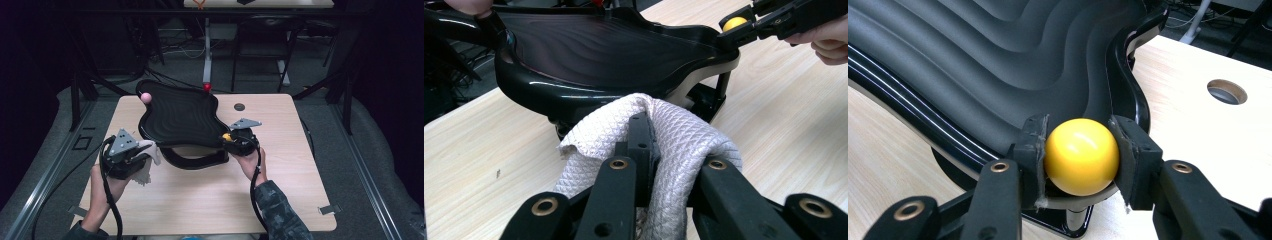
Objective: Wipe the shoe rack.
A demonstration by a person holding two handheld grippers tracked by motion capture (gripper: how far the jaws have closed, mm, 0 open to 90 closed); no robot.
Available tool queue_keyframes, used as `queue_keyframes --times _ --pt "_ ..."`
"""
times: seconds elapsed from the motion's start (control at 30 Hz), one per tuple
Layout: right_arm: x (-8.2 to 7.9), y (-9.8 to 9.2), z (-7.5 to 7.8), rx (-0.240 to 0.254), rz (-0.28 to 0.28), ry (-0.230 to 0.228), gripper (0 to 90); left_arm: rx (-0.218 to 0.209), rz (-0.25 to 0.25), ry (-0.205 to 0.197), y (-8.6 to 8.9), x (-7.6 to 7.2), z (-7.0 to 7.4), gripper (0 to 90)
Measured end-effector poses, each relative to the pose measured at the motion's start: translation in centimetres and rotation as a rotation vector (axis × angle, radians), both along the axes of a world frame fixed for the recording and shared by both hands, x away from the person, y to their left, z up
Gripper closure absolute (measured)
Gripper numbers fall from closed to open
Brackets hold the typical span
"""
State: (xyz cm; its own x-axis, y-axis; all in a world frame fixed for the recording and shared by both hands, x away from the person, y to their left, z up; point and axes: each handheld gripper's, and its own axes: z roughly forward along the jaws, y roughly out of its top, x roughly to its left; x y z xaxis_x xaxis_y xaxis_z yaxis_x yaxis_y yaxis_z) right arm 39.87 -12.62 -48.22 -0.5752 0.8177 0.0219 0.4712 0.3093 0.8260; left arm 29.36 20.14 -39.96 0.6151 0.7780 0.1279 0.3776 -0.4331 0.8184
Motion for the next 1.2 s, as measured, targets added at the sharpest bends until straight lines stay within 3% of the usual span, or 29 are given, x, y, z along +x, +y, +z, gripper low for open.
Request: queue_keyframes --times 0.3,0.7,0.83,1.07,1.2 --pt "0.0 0.0 0.0 0.003 -0.002 -0.002 59.8 -0.011 0.033 -0.019 1.3 0.5 0.8 82.3" --pt "0.3 -0.3 0.0 0.0 -0.002 -0.002 59.8 -0.037 0.093 -0.05 3.0 3.0 1.9 81.9" --pt "0.6 -0.7 0.1 -0.002 0.011 0.008 59.9 -0.06 0.105 -0.042 3.4 4.0 2.0 82.0" --pt "1.3 -1.6 0.1 0.02 0.047 0.03 60.0 -0.053 0.122 -0.028 3.5 6.1 2.1 82.0" --pt "1.6 -2.1 0.1 0.02 0.063 0.036 59.9 -0.069 0.124 -0.016 3.6 7.0 1.6 81.9"
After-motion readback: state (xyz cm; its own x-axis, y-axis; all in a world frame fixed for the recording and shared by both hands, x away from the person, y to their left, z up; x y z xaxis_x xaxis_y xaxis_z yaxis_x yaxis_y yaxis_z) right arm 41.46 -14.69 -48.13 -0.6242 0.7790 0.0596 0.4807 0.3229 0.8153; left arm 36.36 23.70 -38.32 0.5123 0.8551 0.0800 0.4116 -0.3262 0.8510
